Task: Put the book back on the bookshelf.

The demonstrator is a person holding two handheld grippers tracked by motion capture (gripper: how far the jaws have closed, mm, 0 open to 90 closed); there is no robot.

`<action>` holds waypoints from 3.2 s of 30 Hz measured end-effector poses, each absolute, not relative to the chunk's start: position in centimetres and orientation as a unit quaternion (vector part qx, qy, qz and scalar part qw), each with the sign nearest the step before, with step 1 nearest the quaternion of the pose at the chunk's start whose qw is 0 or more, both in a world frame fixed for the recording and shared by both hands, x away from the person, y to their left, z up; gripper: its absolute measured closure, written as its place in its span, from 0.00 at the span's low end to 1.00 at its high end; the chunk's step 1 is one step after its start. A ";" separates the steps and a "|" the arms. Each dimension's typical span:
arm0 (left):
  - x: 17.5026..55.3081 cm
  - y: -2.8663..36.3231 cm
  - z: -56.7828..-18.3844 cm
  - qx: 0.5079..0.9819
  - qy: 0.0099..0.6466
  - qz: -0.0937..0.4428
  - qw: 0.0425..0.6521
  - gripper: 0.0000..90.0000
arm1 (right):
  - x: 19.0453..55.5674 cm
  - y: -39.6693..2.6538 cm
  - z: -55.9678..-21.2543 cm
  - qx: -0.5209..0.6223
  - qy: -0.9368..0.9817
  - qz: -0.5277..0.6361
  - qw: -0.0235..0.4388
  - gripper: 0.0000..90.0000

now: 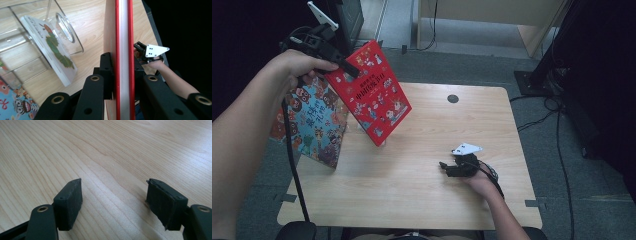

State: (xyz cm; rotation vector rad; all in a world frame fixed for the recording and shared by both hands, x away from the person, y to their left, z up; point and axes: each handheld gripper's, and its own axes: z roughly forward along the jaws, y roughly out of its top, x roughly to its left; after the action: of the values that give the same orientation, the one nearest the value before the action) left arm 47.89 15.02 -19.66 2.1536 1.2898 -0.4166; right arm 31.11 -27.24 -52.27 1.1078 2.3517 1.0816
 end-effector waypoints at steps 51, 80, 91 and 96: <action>45.7 29.4 -18.9 0.698 0.631 -0.082 0.329 0.88 | 31.5 -27.0 -52.3 0.366 0.837 0.377 0.153 0.22; 47.8 26.6 -22.9 0.697 0.655 -0.065 0.284 0.88 | 31.5 -27.0 -52.3 0.365 0.837 0.377 0.153 0.22; 48.6 24.9 -24.1 0.707 0.655 -0.060 0.260 0.88 | 31.6 -26.9 -52.3 0.365 0.837 0.378 0.153 0.22; 49.0 24.3 -24.8 0.706 0.656 -0.061 0.261 0.88 | 31.6 -26.9 -52.3 0.364 0.837 0.378 0.153 0.22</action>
State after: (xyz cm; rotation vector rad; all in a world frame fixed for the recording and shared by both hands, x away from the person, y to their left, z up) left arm 48.98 24.25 -24.83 1.9102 1.7747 -0.1656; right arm 31.60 -26.89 -52.33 1.0455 2.4021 1.0829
